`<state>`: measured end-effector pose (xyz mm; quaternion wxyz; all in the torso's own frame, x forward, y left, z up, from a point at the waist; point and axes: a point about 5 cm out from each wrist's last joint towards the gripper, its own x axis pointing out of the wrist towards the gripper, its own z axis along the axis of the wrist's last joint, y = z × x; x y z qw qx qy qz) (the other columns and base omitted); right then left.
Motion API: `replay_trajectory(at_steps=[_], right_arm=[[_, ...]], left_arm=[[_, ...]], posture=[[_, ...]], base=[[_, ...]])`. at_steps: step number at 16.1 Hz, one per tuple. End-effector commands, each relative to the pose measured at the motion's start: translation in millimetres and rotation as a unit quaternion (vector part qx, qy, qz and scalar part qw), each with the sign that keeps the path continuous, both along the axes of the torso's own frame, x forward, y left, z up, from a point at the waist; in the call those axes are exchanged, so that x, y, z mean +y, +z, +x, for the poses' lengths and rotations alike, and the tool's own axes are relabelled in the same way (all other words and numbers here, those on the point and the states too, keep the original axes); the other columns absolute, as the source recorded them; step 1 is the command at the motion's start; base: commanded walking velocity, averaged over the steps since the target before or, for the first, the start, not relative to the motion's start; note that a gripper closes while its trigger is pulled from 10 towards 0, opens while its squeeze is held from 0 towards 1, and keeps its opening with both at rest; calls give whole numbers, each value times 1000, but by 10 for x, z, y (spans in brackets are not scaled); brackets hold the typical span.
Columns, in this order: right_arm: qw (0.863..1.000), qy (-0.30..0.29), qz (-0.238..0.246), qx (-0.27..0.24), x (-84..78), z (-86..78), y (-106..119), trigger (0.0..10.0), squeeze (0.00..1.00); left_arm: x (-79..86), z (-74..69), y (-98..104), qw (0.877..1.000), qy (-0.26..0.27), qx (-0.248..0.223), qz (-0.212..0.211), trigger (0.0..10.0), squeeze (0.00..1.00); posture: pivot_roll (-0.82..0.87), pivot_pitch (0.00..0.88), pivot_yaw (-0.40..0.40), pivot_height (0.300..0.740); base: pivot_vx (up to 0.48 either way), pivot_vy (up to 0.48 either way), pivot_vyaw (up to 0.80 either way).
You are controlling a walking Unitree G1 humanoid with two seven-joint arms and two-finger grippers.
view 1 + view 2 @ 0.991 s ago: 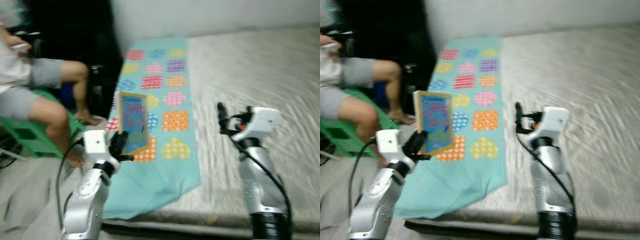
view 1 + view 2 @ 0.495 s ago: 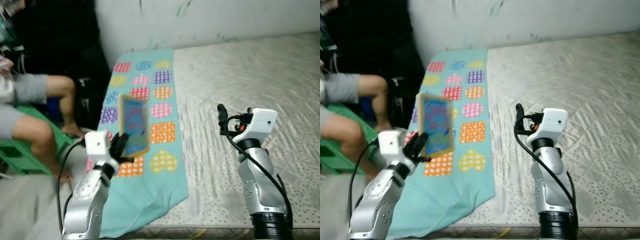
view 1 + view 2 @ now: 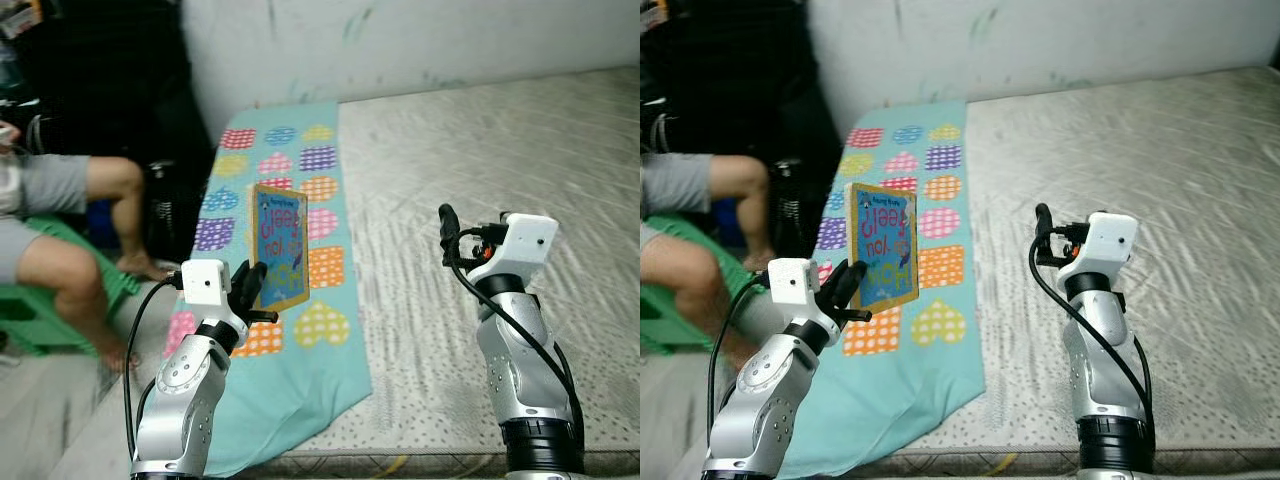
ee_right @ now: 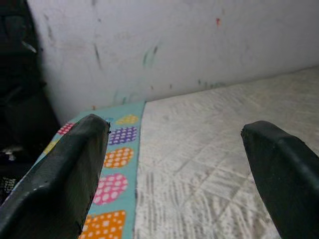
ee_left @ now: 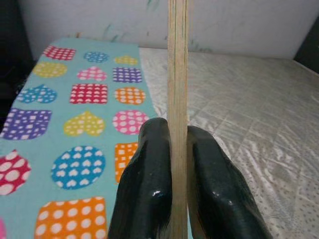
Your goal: Clean up the room
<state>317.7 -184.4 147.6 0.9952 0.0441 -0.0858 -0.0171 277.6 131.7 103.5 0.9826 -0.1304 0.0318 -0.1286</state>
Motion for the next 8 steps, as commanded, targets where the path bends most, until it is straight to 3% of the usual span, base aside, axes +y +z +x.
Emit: replay_trajectory(at_steps=[1,8], right_arm=[[1000,3,7,5,56,39,-6,10000,0],[1000,5,21,13,94,30,-48,10000,0]], left_arm=[[105,17,31,999,26,-14,17,10000,0],[163,16,41,999,38,-19,24,10000,0]], posture=[[-210,0,152,740],[-207,0,154,740]], base=[[0,0,0],[0,0,0]])
